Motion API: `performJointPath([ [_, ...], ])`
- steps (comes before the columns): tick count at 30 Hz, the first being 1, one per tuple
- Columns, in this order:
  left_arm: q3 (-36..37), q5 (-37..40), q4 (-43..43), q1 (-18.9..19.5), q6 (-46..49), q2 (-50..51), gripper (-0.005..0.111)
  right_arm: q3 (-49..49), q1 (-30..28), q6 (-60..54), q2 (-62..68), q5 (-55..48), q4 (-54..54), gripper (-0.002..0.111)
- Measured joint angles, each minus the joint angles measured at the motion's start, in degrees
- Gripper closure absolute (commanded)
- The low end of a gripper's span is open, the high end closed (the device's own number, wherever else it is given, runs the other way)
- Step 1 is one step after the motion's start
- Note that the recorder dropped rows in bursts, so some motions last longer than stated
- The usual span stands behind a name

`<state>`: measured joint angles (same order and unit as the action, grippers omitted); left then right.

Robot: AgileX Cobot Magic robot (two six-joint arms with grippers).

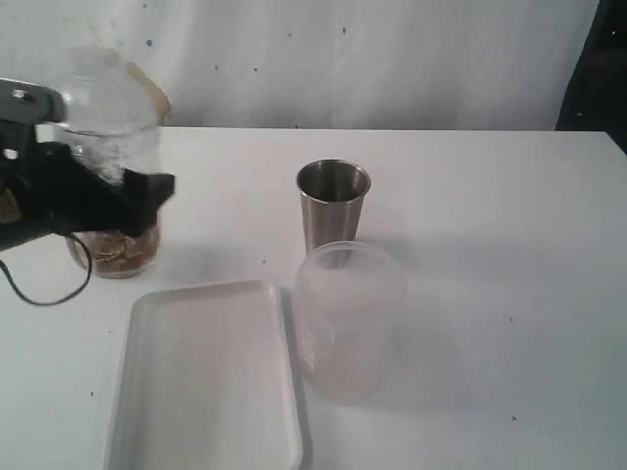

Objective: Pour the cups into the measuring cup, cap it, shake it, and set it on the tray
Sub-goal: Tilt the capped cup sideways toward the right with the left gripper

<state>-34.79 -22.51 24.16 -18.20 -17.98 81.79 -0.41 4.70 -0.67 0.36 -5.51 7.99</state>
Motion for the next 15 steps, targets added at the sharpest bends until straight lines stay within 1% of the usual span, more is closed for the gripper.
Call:
performJointPath([
  [1,0.0,-1.27,4.31,-0.57,-0.97,-0.11,0.107,0.0,0.0,0.0,0.0,0.0,0.0,0.108],
  [2,0.0,-2.46,5.18,-0.71,-1.84,-0.11,0.107,0.0,0.0,0.0,0.0,0.0,0.0,0.108],
  [3,0.0,-3.21,3.83,-0.74,-2.53,-0.11,0.107,0.0,0.0,0.0,0.0,0.0,0.0,0.108],
  [6,0.0,-3.22,-4.63,0.46,-3.31,-0.46,0.107,0.0,0.0,0.0,0.0,0.0,0.0,0.108],
  [8,0.0,-2.19,-4.92,1.04,-3.42,-0.86,0.107,0.0,0.0,0.0,0.0,0.0,0.0,0.108],
  [9,0.0,-1.08,1.08,1.04,-3.83,-1.39,0.107,0.0,0.0,0.0,0.0,0.0,0.0,0.108],
  [10,0.0,-0.97,3.85,1.04,-4.32,-1.82,0.107,0.0,0.0,0.0,0.0,0.0,0.0,0.108],
  [11,0.0,-0.7,8.47,1.04,-5.18,-2.54,0.107,0.0,0.0,0.0,0.0,0.0,0.0,0.108],
  [15,0.0,-0.45,12.13,1.04,-5.66,-3.98,0.107,0.0,0.0,0.0,0.0,0.0,0.0,0.108],
])
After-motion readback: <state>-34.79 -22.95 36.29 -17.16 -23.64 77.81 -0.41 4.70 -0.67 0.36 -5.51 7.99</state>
